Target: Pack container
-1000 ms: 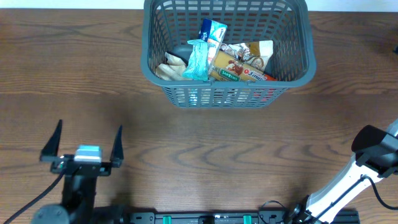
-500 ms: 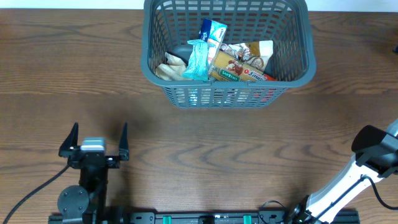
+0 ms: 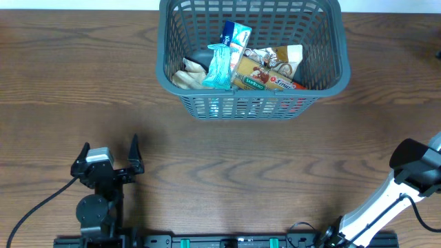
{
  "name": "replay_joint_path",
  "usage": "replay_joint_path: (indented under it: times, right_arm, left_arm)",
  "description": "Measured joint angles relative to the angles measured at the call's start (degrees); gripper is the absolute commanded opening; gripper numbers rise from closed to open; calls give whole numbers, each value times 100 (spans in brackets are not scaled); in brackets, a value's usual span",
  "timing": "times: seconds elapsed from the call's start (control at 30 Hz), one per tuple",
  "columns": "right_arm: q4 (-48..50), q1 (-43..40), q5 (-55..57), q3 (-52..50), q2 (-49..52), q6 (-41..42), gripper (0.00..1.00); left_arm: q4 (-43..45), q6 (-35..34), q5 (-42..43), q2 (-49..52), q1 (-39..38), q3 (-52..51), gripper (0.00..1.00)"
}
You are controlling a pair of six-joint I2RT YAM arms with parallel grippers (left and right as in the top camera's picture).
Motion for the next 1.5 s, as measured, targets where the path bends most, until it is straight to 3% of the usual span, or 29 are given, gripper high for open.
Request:
replay_joint_path:
  times: [1.5]
  right_arm:
    - [-2, 0, 0, 0, 0, 0, 99]
  left_arm:
    - [-354, -7, -61, -22, 0, -186, 99]
